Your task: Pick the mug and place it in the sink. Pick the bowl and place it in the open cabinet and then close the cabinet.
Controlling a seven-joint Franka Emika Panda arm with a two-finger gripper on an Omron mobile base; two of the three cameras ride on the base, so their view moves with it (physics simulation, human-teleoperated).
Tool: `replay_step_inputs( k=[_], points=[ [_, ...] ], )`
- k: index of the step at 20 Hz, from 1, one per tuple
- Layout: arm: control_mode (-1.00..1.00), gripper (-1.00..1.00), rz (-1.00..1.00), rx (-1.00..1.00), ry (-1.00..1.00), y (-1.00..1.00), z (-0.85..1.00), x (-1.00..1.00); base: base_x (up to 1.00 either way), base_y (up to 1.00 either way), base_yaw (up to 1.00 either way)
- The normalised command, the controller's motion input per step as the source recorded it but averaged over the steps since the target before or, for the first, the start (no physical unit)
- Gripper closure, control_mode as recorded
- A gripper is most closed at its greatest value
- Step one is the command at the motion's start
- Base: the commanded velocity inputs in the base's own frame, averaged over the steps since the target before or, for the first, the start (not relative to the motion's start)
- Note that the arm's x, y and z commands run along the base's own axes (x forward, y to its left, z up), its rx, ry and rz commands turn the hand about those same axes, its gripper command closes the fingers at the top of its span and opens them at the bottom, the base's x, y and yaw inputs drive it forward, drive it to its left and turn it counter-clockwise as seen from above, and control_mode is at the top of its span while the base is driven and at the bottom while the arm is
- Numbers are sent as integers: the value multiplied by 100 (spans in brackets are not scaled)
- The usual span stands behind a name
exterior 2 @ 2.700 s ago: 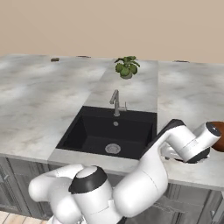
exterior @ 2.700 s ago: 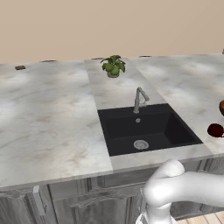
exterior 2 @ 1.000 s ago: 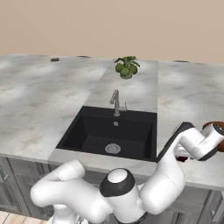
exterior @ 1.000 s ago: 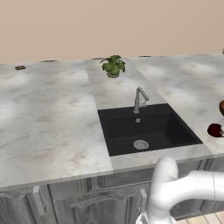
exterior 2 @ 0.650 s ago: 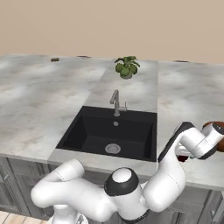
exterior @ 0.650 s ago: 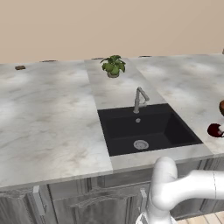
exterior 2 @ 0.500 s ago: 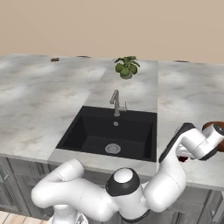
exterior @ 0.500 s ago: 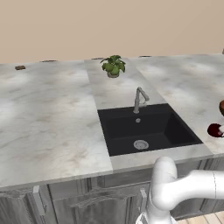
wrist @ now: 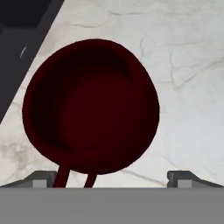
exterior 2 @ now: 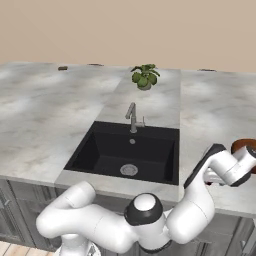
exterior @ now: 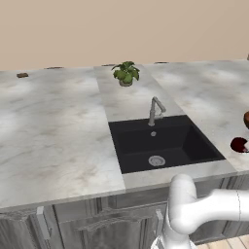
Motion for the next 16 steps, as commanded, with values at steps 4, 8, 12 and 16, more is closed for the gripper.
replay_step_inputs(
  k=[4,8,12,16],
  points=[
    [-100,100,2,0,0,0,-19,8,0,0,0],
    [-100,100,4,0,-2,0,-9,13,0,0,0],
    [-100,100,6,0,-5,0,-2,5,0,0,0],
    [-100,100,8,0,-3,2,0,0,0,0,0]
  ],
)
